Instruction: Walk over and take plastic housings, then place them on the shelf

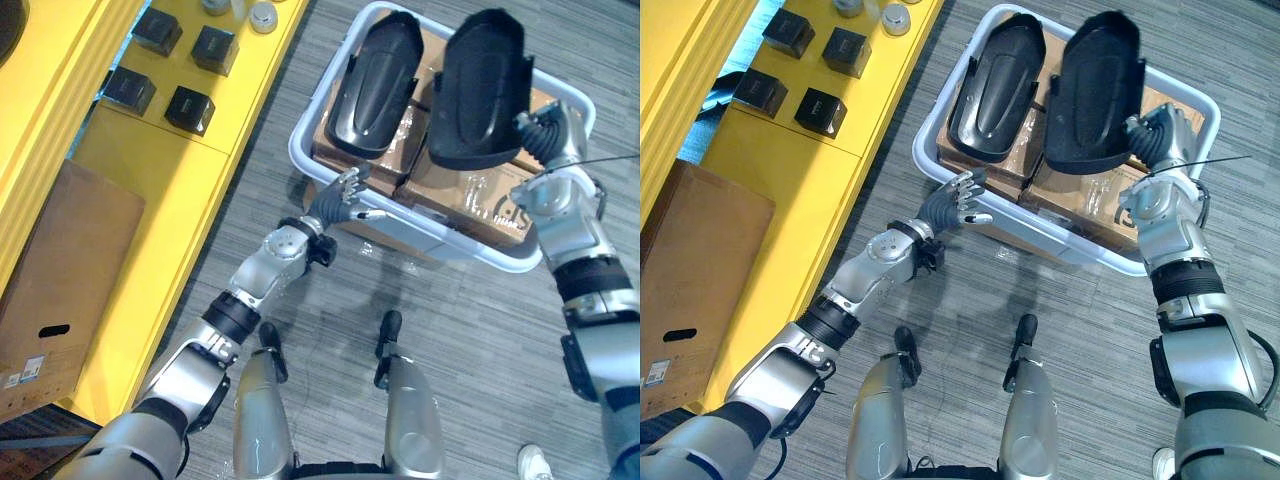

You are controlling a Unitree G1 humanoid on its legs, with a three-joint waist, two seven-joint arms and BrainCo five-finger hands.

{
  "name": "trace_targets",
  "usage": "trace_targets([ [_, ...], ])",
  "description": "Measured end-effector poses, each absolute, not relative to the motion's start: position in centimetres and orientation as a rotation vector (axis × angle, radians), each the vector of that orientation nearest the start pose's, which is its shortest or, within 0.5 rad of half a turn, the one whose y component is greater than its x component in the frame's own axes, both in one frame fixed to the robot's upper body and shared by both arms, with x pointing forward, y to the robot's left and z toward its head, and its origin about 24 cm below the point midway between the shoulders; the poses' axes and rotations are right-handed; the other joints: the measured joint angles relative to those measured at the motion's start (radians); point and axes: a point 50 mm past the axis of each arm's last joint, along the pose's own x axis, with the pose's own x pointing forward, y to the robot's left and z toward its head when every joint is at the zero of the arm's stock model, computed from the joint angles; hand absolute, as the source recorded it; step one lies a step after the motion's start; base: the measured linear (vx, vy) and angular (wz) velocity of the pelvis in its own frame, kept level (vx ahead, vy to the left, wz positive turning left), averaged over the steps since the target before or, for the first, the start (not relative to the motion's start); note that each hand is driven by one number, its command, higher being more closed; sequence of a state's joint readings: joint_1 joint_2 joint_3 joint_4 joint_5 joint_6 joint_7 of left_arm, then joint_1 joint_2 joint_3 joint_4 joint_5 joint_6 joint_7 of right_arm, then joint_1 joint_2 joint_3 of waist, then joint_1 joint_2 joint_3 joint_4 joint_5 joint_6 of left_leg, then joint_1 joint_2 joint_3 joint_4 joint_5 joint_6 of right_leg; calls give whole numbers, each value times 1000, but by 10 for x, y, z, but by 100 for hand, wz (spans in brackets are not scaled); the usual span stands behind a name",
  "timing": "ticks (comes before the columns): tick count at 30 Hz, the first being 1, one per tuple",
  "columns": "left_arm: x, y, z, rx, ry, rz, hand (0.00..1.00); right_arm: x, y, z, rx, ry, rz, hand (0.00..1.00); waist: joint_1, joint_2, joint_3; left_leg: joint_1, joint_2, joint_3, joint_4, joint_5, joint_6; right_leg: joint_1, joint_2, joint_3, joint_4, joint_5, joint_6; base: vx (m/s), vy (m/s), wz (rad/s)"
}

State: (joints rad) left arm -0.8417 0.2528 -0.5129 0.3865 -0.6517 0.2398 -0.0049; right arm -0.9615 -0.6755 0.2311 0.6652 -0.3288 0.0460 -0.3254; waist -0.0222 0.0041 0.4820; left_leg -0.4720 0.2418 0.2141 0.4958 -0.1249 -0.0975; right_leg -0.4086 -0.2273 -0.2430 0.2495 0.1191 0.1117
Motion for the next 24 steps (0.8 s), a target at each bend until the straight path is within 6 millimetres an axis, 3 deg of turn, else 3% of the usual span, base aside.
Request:
trace_targets([
  [5,355,22,136,-140,198,-670,0,380,-219,279,-1037,-584,-391,100,-1,0,0,0,5,11,0,4,-5,-33,-4,16,56,-25,-2,-11,-4,-3],
  [10,352,7,122,-254,309,-675,0,379,-208,279,-1055,-624,-348,100,-9,0,0,2,10,13,0,5,-7,-39,-1,22,65,-27,-2,0,0,0],
  [14,355,12,109,-257,353,-613,0,380,-205,276,-1086,-623,-342,100,-24,0,0,1,10,16,0,6,-8,-44,1,27,66,-27,-2,4,8,-4],
  [24,360,14,113,-357,307,-538,0,379,-205,273,-1111,-667,-360,100,-32,0,0,28,10,44,-17,7,-10,-46,3,53,68,-28,-2,6,8,-6],
])
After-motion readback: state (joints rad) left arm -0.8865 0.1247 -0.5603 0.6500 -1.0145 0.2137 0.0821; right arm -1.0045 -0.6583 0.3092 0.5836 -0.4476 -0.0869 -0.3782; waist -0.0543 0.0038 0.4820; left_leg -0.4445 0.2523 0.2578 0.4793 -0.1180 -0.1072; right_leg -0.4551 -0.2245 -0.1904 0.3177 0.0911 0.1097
